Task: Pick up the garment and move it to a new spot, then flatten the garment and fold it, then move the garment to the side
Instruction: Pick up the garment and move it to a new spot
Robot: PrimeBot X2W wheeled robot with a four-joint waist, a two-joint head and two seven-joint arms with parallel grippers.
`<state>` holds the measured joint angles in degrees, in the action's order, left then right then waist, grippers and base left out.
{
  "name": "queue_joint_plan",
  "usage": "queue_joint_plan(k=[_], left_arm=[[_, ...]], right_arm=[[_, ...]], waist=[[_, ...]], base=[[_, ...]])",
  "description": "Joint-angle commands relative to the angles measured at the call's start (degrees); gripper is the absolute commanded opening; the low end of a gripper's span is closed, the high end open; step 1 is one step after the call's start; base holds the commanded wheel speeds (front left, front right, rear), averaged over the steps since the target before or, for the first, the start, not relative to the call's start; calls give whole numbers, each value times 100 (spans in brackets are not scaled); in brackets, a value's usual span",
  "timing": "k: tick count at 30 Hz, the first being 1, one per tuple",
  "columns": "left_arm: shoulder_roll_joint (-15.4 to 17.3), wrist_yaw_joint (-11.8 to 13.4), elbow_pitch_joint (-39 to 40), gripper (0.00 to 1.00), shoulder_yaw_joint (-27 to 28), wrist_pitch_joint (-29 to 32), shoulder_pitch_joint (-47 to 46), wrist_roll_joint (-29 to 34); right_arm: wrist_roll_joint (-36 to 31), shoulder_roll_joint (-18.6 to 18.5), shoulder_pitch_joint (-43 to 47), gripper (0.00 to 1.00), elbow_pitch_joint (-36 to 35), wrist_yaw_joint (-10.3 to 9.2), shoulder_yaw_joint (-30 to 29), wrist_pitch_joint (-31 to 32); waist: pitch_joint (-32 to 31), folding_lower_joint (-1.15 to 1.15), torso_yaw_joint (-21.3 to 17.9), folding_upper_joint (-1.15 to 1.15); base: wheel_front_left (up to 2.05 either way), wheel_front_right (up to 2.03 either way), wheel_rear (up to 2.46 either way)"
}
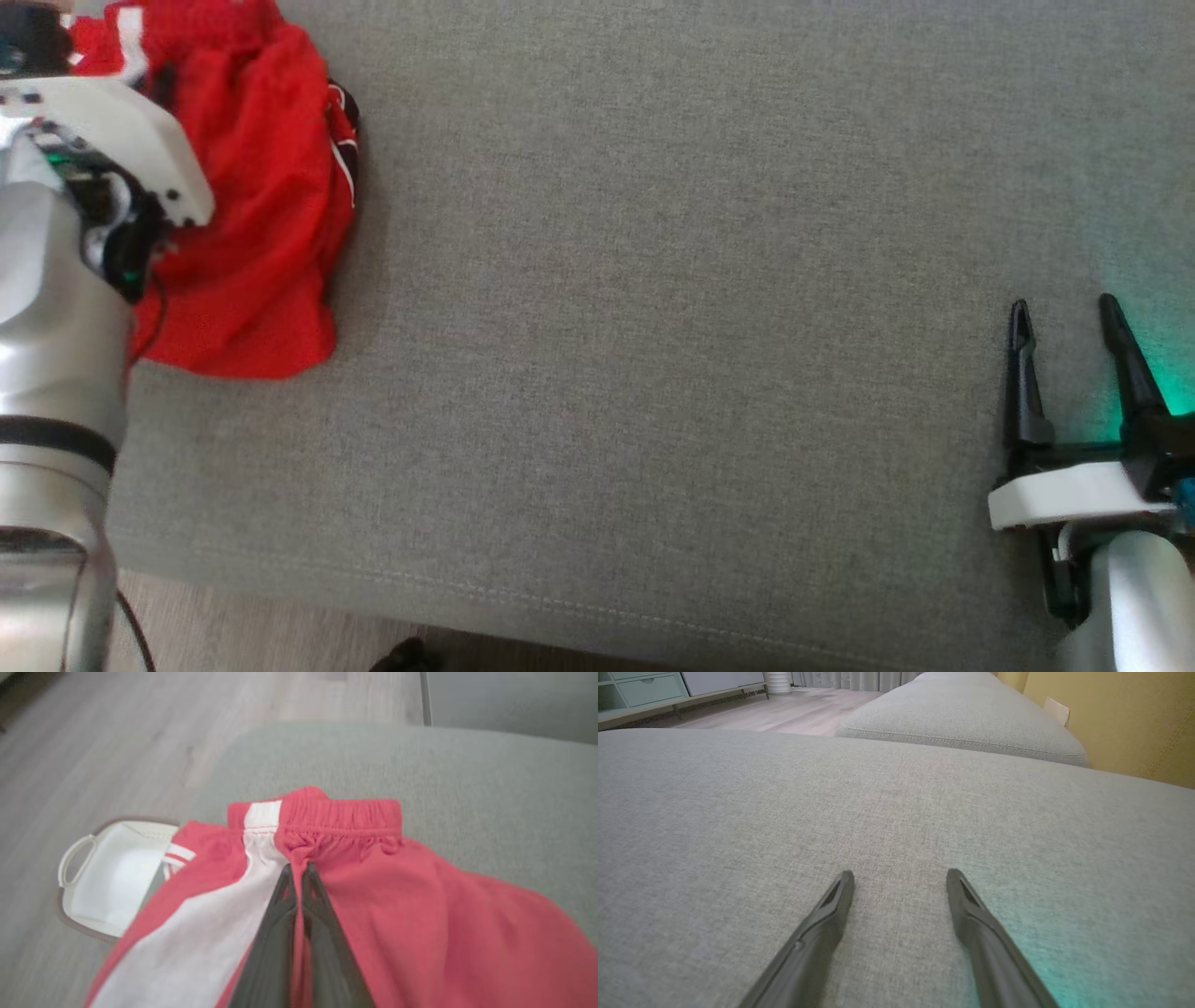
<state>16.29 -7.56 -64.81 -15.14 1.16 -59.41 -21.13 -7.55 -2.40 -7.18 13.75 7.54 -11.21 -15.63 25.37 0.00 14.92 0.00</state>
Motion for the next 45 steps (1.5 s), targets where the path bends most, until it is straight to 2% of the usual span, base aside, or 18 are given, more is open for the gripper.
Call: queue_joint_plan(k=[1,2,6,9,16,21,26,31,37,41,45], left_arm=[[432,8,151,0,80,-286,-305,-52],[432,8,151,0,80,-286,-305,-52],[488,8,257,0,-188,-938,-422,-71],[533,8,544,0,-594,-1293,-575,-158],[581,8,1684,0,-1524,-1451,-876,-538],[627,8,2522,0,-2024,-1197,-1017,-987],[628,8,3168,0,-2208,-1018,-1080,-1394],[378,9,3495,0,-2199,-1079,-1014,-1657],[-98,13,3460,0,-2335,-1222,-494,-1943],[-381,71,3326,0,-2337,-1491,298,-2096],[-742,81,3185,0,-2161,-1608,1345,-2125]], right_arm=[[35,-48,-2,100,184,-5,111,63],[35,-48,-2,100,184,-5,111,63],[164,-48,40,100,332,-5,142,63],[361,-48,75,100,472,-5,215,63],[790,-48,166,100,653,-5,454,63],[1117,-48,200,100,728,-5,688,63],[1283,-48,214,100,699,-5,878,63],[1356,-48,231,100,565,-5,1106,63],[1484,-48,291,100,399,-5,1377,63],[1479,-48,345,100,278,-5,1445,63],[1494,-48,385,100,199,-5,1403,63]], waist=[[-103,0,10,0],[-103,0,10,0],[-428,0,30,0],[-877,0,5,0],[-1623,0,-287,0],[-2035,0,-874,0],[-2246,0,-1742,0],[-2274,0,-2617,0],[-2281,0,-3413,0],[-2220,0,-3670,0],[-2052,0,-3661,0]], base=[[0,0,0],[0,0,0],[0,0,0],[0,0,0],[0,0,0],[0,0,0],[0,0,0],[0,0,0],[0,0,0],[0,0,0],[0,0,0]])
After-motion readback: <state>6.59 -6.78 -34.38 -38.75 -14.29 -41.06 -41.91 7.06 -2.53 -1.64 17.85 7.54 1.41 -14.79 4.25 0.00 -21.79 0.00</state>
